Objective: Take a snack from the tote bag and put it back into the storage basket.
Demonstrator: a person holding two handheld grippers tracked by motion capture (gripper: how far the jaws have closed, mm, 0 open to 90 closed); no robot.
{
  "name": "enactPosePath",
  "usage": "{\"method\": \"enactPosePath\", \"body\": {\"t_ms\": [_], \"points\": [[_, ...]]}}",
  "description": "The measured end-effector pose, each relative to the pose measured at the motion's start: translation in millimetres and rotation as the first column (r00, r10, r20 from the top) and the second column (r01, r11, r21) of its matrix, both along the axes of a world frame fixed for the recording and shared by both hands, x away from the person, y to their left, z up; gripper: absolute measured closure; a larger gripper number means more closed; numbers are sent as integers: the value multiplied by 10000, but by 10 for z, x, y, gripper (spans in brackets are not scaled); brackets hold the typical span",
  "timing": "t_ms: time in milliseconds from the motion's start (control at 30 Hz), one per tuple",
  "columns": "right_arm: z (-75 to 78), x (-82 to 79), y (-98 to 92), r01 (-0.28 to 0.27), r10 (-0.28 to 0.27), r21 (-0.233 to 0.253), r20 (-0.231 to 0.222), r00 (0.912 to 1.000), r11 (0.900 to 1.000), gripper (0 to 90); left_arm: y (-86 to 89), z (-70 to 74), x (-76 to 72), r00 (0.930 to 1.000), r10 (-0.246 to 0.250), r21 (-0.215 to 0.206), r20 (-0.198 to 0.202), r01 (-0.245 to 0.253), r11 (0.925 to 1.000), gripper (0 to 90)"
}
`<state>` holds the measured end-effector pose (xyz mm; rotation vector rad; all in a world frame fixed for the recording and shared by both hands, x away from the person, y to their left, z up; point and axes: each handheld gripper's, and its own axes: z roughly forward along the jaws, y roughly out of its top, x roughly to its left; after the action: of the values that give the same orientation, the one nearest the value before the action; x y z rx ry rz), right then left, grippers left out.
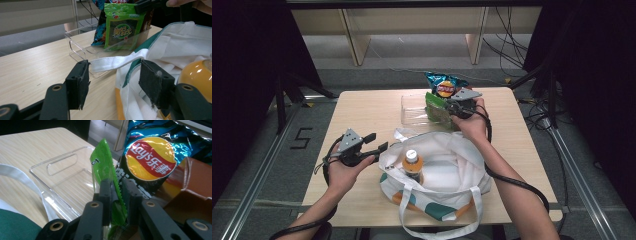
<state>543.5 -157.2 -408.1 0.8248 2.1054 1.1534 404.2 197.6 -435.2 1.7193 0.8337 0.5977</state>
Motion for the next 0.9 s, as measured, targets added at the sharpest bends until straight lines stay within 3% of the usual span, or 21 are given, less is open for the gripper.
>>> {"method": "enactPosePath", "body": {"t_ms": [433,567,800,833,900], "points": [[-4,-38,21,-175,174,-135,-114,9998,9998,800,-6,0,-5,10000,8,-49,-27,-8,10000,402],[-2,-63,10,-245,241,-193,-198,9995,9995,893,-6,-3,-4,10000,7,-51,-39,-7,10000,402],[9,-96,4,-51,46,-313,-172,9998,9995,900,-6,-4,-3,10000,-5,-51,-31,5,10000,402],[10,-91,4,-105,106,-452,20,9999,9989,900,-6,-3,-3,10000,8,-52,-40,-8,10000,402],[9,-103,12,-26,20,-365,-148,9999,9993,900,-5,-1,-3,10000,1,-46,-27,-1,10000,402]]}}
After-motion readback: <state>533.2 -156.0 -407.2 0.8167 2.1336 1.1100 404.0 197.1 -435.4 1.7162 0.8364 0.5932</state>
